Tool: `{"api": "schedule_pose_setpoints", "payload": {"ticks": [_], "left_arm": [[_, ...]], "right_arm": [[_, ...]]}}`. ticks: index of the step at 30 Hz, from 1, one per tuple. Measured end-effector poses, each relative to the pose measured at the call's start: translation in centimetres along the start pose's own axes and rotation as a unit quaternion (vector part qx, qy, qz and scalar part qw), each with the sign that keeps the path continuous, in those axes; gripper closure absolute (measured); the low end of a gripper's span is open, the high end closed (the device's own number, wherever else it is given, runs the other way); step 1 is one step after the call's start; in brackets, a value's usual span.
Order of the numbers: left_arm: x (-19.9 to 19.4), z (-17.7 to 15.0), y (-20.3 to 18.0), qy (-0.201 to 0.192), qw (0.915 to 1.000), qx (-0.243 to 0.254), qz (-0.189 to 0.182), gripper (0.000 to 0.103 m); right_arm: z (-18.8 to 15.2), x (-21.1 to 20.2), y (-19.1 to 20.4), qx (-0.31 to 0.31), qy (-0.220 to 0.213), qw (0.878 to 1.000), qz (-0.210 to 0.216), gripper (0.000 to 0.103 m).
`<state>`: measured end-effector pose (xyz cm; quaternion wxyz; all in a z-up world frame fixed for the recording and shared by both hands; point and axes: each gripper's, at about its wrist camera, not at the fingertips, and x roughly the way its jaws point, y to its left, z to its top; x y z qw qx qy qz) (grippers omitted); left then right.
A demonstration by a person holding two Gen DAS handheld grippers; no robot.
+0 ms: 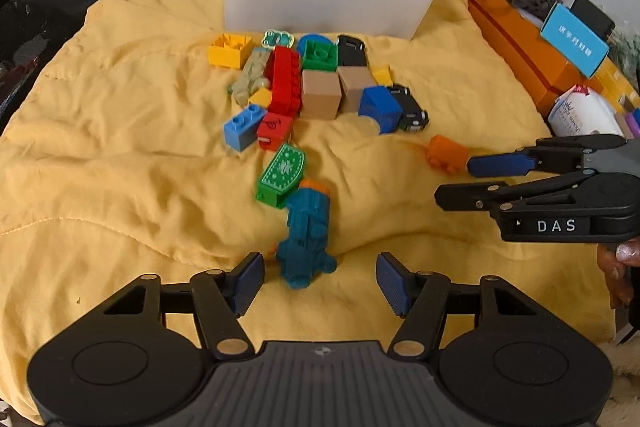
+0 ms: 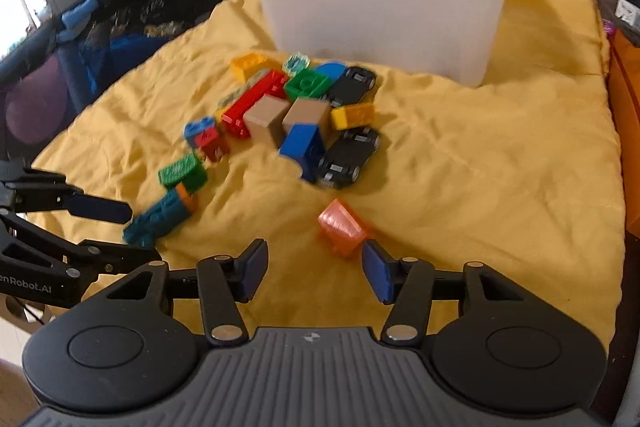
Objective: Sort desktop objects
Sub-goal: 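Move the left tool back to the pile and grasp the teal toy piece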
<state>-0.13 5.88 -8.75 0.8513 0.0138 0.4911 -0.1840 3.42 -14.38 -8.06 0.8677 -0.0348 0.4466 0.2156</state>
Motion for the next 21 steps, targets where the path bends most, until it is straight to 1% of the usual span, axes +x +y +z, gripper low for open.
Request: {"api": "schedule_pose_setpoints", "payload": {"ticks": [3,5,6,7,9,10,12,15,18,20,21], "left_arm": [[0.0,-0.1,0.0,-0.004,1.0000,0.004,0.000,0.041],[-0.1,0.2,0.1,-0.011,0.9999,0.010,0.004,0.048],[0.0,0.4,0.0,-0.013,0.9998,0.014,0.005,0.056],[0.1,0.5,-0.1,-0.013,0.9997,0.019,0.006,0.061],[0.3,0.7,-0.3,-0.011,0.9995,0.026,0.011,0.061],[0.2,0.7,-0.4,-0.013,0.9994,0.030,0.012,0.061],[-0.1,0.6,-0.5,-0.018,0.9990,0.041,0.008,0.061],[0.1,0.7,-0.7,-0.017,0.9983,0.053,0.017,0.061],[0.5,1.0,-1.0,-0.010,0.9975,0.067,0.017,0.061],[1.1,1.3,-1.1,-0.007,0.9972,0.074,0.011,0.063],[1.6,1.4,-1.2,-0.005,0.9967,0.080,0.008,0.066]], "right_arm": [[-0.2,0.2,0.2,-0.008,0.004,1.000,-0.010,0.048],[0.0,0.0,0.2,-0.017,-0.005,1.000,-0.019,0.048],[0.2,-0.2,0.2,-0.021,-0.012,0.999,-0.026,0.049],[0.4,-0.3,0.2,-0.024,-0.019,0.999,-0.031,0.049],[1.2,-0.3,-0.2,-0.018,-0.030,0.999,-0.034,0.056],[1.8,-0.2,-0.4,-0.009,-0.032,0.999,-0.031,0.057],[2.9,-0.1,-0.9,0.005,-0.039,0.999,-0.030,0.058],[4.2,-0.2,-1.2,0.016,-0.054,0.998,-0.032,0.058],[4.7,0.1,-1.2,0.010,-0.053,0.998,-0.028,0.058],[4.8,0.5,-1.3,0.016,-0.047,0.998,-0.025,0.058],[4.8,0.7,-1.4,0.019,-0.045,0.999,-0.024,0.058]]}}
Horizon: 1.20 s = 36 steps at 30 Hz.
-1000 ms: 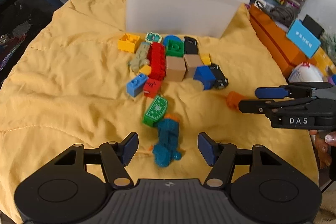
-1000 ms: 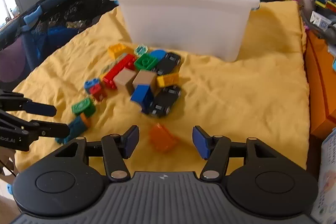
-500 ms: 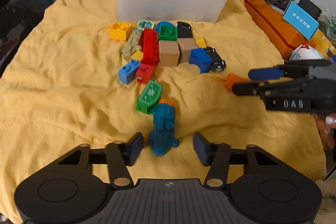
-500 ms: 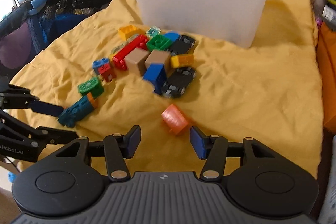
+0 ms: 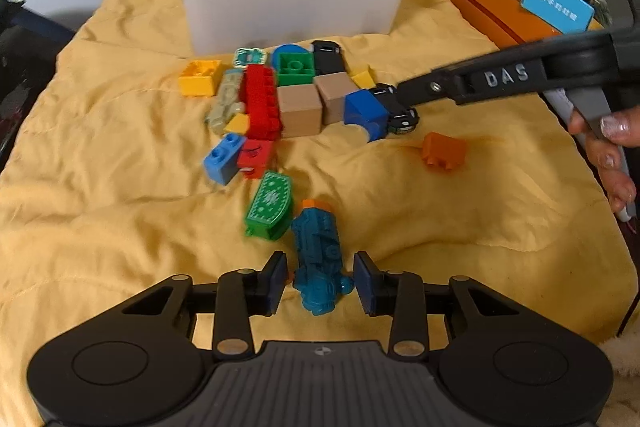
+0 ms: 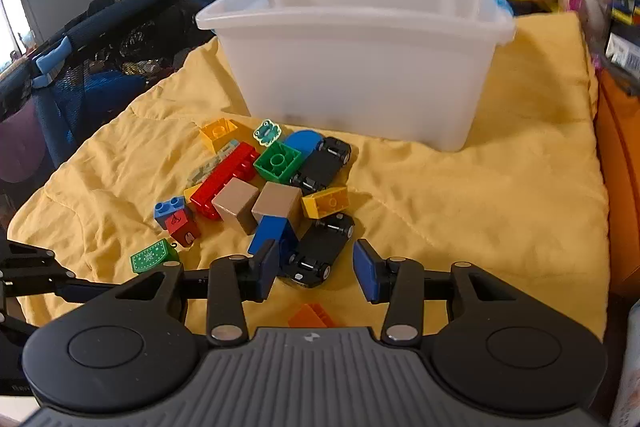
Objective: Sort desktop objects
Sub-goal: 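Move the left tool back to the pile and grasp the teal toy piece, then grasp the beige camouflage toy with the right tool while the left tool holds the teal piece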
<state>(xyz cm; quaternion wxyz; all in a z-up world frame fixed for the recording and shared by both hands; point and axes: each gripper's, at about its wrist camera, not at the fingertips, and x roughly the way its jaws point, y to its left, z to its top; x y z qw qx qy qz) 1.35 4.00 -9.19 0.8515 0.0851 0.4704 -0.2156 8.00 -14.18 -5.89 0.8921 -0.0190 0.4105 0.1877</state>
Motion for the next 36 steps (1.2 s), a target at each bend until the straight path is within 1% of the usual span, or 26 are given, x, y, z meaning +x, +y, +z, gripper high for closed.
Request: {"api": "schedule_pose_setpoints", "payload": {"ticks": [2,4,6,8,10,14,17,18,20,21,22,23,24,25,28,32,34,36], "left_arm": [[0.4,0.1,0.0,0.001,1.0000,0.004,-0.005,0.071],[0.1,0.0,0.2,0.003,0.9998,-0.002,-0.018,0.079],[-0.2,-0.5,0.9,0.005,0.9990,-0.025,-0.036,0.079],[-0.5,-1.1,2.1,0.007,0.9964,-0.065,-0.054,0.079],[-0.8,-1.7,3.1,0.005,0.9929,-0.099,-0.065,0.079],[-1.2,-2.2,3.5,0.002,0.9935,-0.099,-0.055,0.078],[-1.2,-2.2,3.5,0.001,0.9938,-0.096,-0.057,0.078],[-1.2,-2.2,3.5,0.001,0.9941,-0.093,-0.057,0.078],[-1.2,-2.2,3.4,0.001,0.9946,-0.087,-0.057,0.078],[-1.2,-2.3,3.4,0.000,0.9948,-0.084,-0.058,0.078],[-1.3,-2.3,3.6,-0.001,0.9949,-0.082,-0.059,0.078],[-1.3,-2.3,3.7,-0.002,0.9949,-0.081,-0.061,0.078],[-1.2,-2.2,3.8,-0.003,0.9947,-0.081,-0.063,0.078],[-1.2,-2.2,3.9,-0.004,0.9945,-0.082,-0.066,0.078],[-0.9,-1.9,4.0,-0.004,0.9943,-0.079,-0.071,0.078],[-0.6,-1.3,3.7,-0.001,0.9951,-0.063,-0.076,0.078],[-0.5,-1.0,3.6,0.001,0.9953,-0.058,-0.078,0.078],[-0.4,-0.9,3.7,0.003,0.9952,-0.055,-0.081,0.078]], "right_arm": [[0.3,0.2,0.0,-0.003,0.000,1.000,-0.003,0.057],[0.9,0.5,0.3,-0.011,-0.001,1.000,0.002,0.057],[1.8,0.9,1.1,-0.029,-0.005,1.000,0.005,0.057],[2.6,1.1,2.0,-0.043,-0.010,0.999,0.011,0.057],[3.2,1.6,3.1,-0.052,-0.011,0.998,0.033,0.057],[4.6,3.0,5.6,-0.056,-0.009,0.995,0.081,0.058],[6.1,4.8,7.2,-0.054,-0.013,0.994,0.092,0.058],[6.7,5.9,7.7,-0.047,-0.003,0.995,0.090,0.060],[7.1,7.6,7.9,-0.015,0.032,0.997,0.075,0.059],[7.3,8.4,7.8,0.005,0.046,0.996,0.076,0.061],[7.3,9.0,7.8,0.015,0.059,0.996,0.066,0.061],[7.5,9.0,8.0,0.015,0.057,0.997,0.047,0.061],[7.6,9.0,8.2,0.009,0.060,0.998,0.019,0.059],[7.8,9.1,8.3,0.005,0.065,0.998,0.005,0.058],[8.0,10.0,8.3,0.005,0.076,0.997,-0.012,0.053],[8.6,11.0,10.1,-0.052,0.077,0.995,-0.039,0.052],[8.9,10.6,10.9,-0.072,0.062,0.994,-0.046,0.054],[9.0,10.3,11.7,-0.091,0.050,0.993,-0.049,0.054]]}}
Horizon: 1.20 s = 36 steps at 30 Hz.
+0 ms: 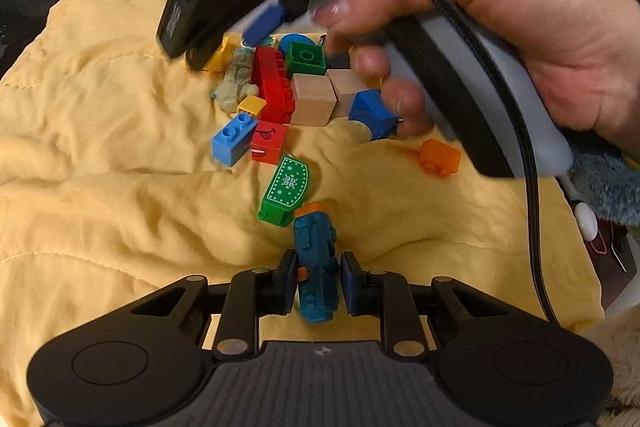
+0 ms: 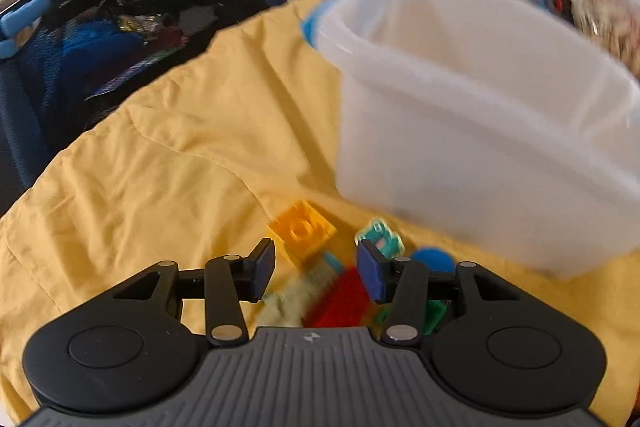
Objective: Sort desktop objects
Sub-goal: 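Grasp the beige camouflage toy with the right tool while the left tool holds the teal piece, then carry both toys over the clear bin and open both tools to drop them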
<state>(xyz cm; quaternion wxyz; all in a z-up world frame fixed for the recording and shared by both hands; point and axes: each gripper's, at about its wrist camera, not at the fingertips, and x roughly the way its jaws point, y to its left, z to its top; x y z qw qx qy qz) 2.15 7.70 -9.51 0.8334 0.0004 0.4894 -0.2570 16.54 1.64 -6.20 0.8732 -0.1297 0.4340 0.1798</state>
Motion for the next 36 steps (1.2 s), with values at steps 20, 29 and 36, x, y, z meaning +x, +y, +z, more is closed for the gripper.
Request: {"api": "schedule_pose_setpoints", "payload": {"ticks": [20,29,36], "left_arm": [[0.2,0.7,0.2,-0.001,1.0000,0.001,-0.006,0.076],[0.3,0.4,-0.5,-0.005,0.9999,-0.009,-0.009,0.076],[0.7,0.1,-1.5,-0.006,0.9999,-0.007,-0.005,0.076]], "right_arm": [[-2.6,-0.6,-1.6,-0.004,0.008,0.999,0.040,0.078],[-6.6,-8.4,-3.9,-0.022,-0.055,0.997,0.058,0.077],[-12.4,-10.3,-5.2,-0.043,-0.024,0.997,0.063,0.077]]}}
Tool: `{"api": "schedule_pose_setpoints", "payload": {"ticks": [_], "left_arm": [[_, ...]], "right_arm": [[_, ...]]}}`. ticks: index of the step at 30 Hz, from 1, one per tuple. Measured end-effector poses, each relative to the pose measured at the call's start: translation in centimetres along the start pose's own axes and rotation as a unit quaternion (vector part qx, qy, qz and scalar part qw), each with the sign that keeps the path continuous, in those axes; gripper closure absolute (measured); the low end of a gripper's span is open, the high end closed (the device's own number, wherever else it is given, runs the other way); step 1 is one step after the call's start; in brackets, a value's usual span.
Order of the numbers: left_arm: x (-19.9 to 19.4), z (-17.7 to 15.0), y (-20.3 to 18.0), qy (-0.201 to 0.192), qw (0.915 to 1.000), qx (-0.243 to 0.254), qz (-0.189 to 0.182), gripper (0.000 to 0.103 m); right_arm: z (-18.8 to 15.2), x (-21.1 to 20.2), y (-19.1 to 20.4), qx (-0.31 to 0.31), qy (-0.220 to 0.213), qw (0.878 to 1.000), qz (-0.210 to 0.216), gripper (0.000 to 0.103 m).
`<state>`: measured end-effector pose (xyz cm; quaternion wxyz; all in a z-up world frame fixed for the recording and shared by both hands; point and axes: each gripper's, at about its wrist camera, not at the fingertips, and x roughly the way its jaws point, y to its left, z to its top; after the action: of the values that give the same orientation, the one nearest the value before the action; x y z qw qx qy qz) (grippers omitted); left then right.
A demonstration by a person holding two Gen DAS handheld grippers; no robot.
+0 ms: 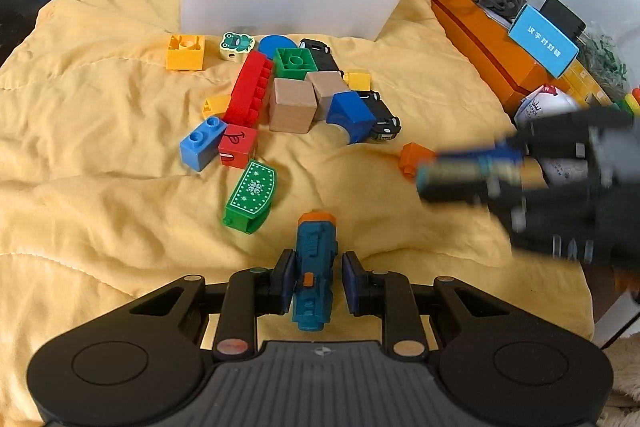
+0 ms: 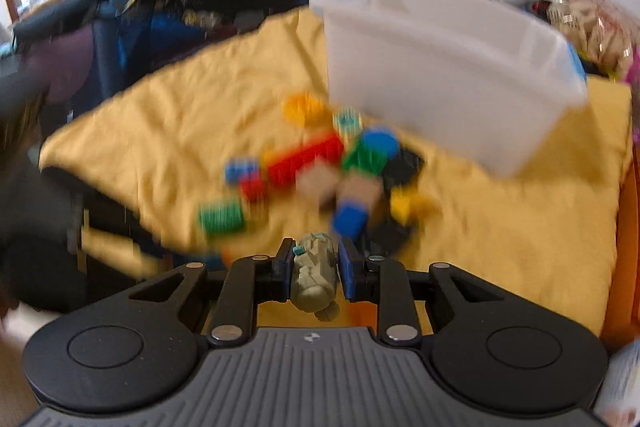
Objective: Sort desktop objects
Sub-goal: 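Carry both toys over the clear bin and open both tools to drop them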
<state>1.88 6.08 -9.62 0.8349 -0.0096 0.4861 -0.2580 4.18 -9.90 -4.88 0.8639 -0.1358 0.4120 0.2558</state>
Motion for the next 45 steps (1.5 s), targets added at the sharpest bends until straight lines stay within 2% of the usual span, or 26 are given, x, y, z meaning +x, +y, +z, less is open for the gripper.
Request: {"api": "schedule_pose_setpoints", "payload": {"ticks": [3,7,8,12,14,17,18,19,22,25,28,32,38,41,43,44,45], "left_arm": [[-0.1,-0.2,-0.2,-0.003,1.0000,-0.003,0.003,0.075],[-0.1,-0.1,-0.7,-0.002,0.9999,-0.004,0.009,0.060],[-0.3,-0.2,-0.8,-0.002,0.9999,0.000,0.013,0.059],[-1.1,-0.7,-1.2,0.001,0.9992,0.020,0.033,0.058],[-1.0,-1.1,-1.2,0.005,0.9989,0.025,0.038,0.058],[-0.7,-1.3,-1.4,0.003,0.9982,0.034,0.049,0.067],[-0.6,-1.3,-1.4,0.003,0.9977,0.040,0.054,0.078],[-0.6,-1.1,-1.4,0.002,0.9975,0.044,0.056,0.079],[-1.5,-0.6,-1.1,-0.020,0.9989,0.026,0.033,0.081],[-3.0,1.4,-1.5,-0.054,0.9971,0.043,0.032,0.081],[-5.0,4.8,-1.6,-0.104,0.9929,0.050,0.029,0.081],[-7.6,10.2,-1.4,-0.173,0.9828,0.060,0.028,0.081],[-9.8,17.9,-1.7,-0.267,0.9584,0.091,0.046,0.081],[-9.2,20.8,-1.1,-0.280,0.9554,0.082,0.045,0.081],[-7.8,22.3,-0.8,-0.283,0.9534,0.087,0.060,0.081],[-6.9,23.0,-0.4,-0.275,0.9555,0.087,0.062,0.081],[-5.6,23.7,0.3,-0.257,0.9612,0.080,0.060,0.080]], "right_arm": [[-2.3,-0.2,0.1,-0.011,0.019,1.000,0.011,0.077],[-4.3,0.5,1.1,-0.035,0.032,0.999,0.001,0.076],[-4.5,0.5,1.3,-0.042,0.028,0.999,-0.006,0.072],[-5.1,-0.3,1.3,-0.058,0.019,0.998,-0.012,0.062],[-5.2,-0.9,0.9,-0.049,0.019,0.999,-0.012,0.062],[-5.7,-1.0,0.1,-0.027,0.024,0.999,-0.008,0.062],[-5.9,-0.7,-0.1,-0.019,0.030,0.999,-0.007,0.062],[-6.1,-0.4,-0.2,-0.014,0.038,0.999,-0.008,0.062],[-6.4,-0.1,-0.3,-0.007,0.044,0.999,-0.007,0.076],[-5.8,-0.5,-0.4,-0.009,0.037,0.999,-0.008,0.076],[-4.1,-1.6,-1.1,-0.004,0.009,1.000,-0.015,0.076],[0.3,-3.2,-2.8,-0.004,-0.055,0.997,-0.045,0.076],[7.7,-5.0,-6.5,0.020,-0.146,0.986,-0.076,0.076],[10.8,-4.6,-8.0,0.019,-0.172,0.979,-0.106,0.076],[12.2,-3.9,-8.9,0.027,-0.175,0.977,-0.116,0.076],[12.9,-3.2,-9.6,0.037,-0.171,0.977,-0.120,0.076],[13.3,-2.6,-10.0,0.044,-0.170,0.977,-0.122,0.076]]}}
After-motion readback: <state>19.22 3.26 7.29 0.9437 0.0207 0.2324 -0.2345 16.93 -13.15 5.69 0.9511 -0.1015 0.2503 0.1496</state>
